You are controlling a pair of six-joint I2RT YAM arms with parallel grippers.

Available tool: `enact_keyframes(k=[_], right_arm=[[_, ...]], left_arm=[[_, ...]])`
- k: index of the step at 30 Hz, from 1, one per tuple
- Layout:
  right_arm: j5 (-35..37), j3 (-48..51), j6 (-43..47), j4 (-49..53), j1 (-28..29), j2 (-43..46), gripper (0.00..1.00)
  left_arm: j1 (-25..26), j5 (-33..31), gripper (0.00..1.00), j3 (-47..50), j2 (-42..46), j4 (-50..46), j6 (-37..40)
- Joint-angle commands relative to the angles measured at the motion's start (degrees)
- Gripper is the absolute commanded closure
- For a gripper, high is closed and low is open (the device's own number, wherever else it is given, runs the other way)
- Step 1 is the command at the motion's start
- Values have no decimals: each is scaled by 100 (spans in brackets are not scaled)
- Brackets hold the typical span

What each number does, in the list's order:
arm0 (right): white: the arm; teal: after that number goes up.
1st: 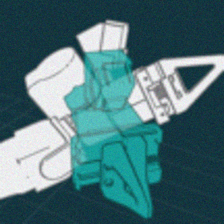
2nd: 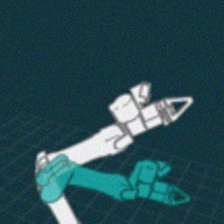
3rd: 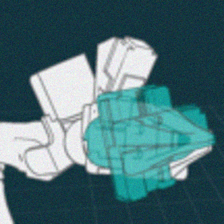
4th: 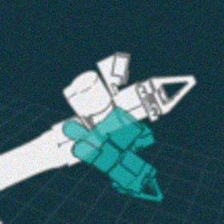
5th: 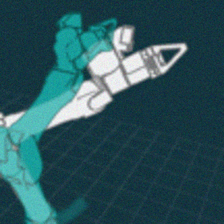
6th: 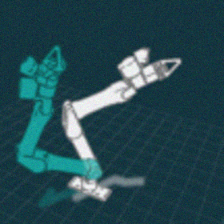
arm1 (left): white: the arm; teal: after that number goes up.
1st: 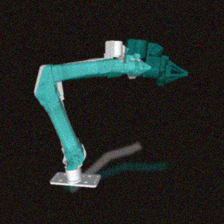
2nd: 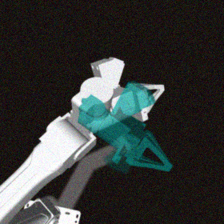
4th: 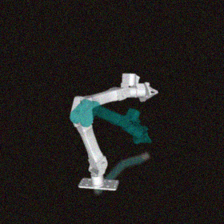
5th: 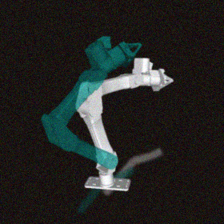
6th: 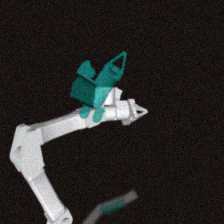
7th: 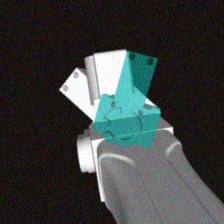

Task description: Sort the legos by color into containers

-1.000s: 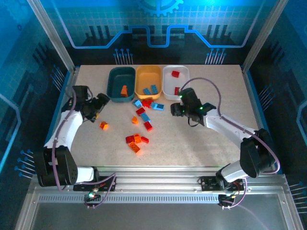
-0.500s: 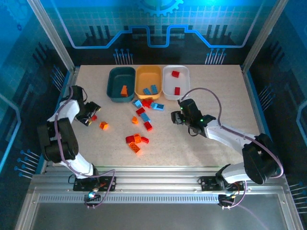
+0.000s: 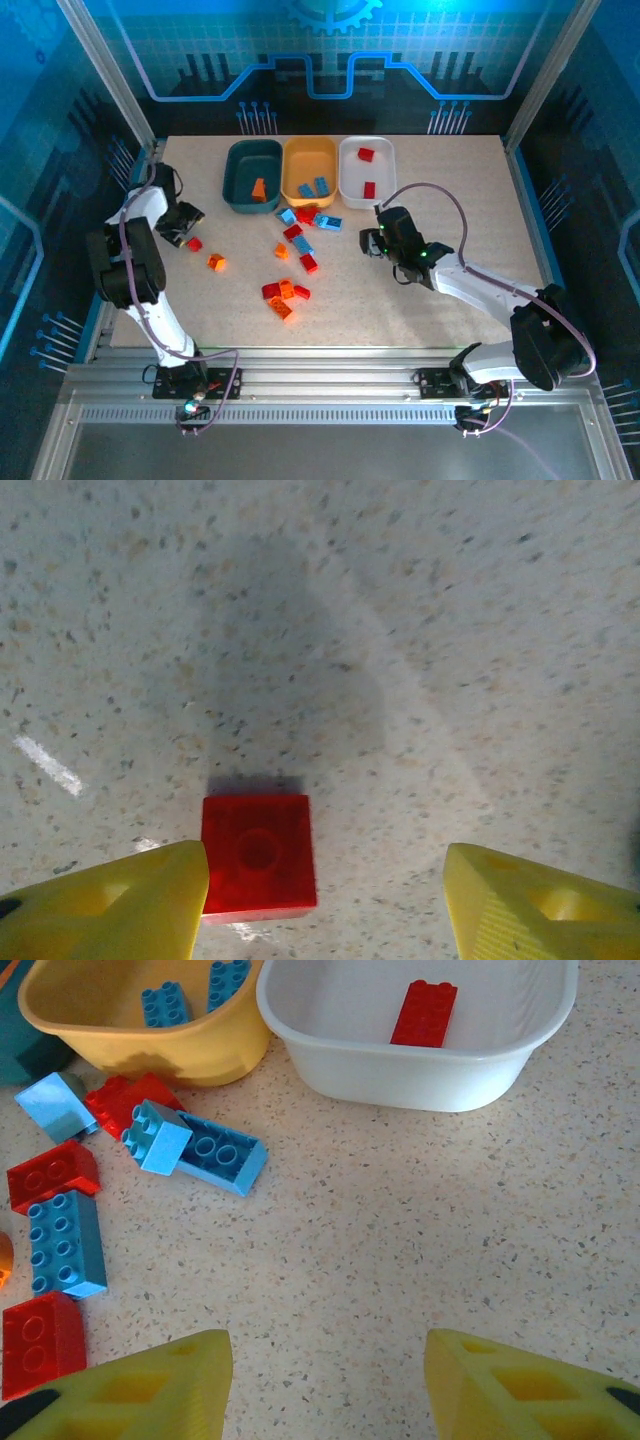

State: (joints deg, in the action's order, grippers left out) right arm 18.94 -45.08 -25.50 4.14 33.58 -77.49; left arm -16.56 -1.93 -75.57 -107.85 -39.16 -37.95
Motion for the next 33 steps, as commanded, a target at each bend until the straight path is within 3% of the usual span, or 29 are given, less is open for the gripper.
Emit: enact_keyframes(k=[1,11,18,26,29,33], right_arm=[[219,95,-50,-106,-31,127,46],[145,82,-109,-98,-27,102,46],[171,122,-101,-115,-28,182,47],[197,131,-106,-104,-29,203,47],[294,149,-149,-77,-36,222,47],[248,127,-389,67,-246,141,49]], left_arm=[[-32,-139,35,134,23,-255,130],[-22,-115,30,274,-60,-243,222],[64,-56,54,72,-293,-213,296],[197,-38,67,22,-111,-268,421],[581,110,69,-115,297,-334,381],[1557,352,70,-989,589,-552,339]])
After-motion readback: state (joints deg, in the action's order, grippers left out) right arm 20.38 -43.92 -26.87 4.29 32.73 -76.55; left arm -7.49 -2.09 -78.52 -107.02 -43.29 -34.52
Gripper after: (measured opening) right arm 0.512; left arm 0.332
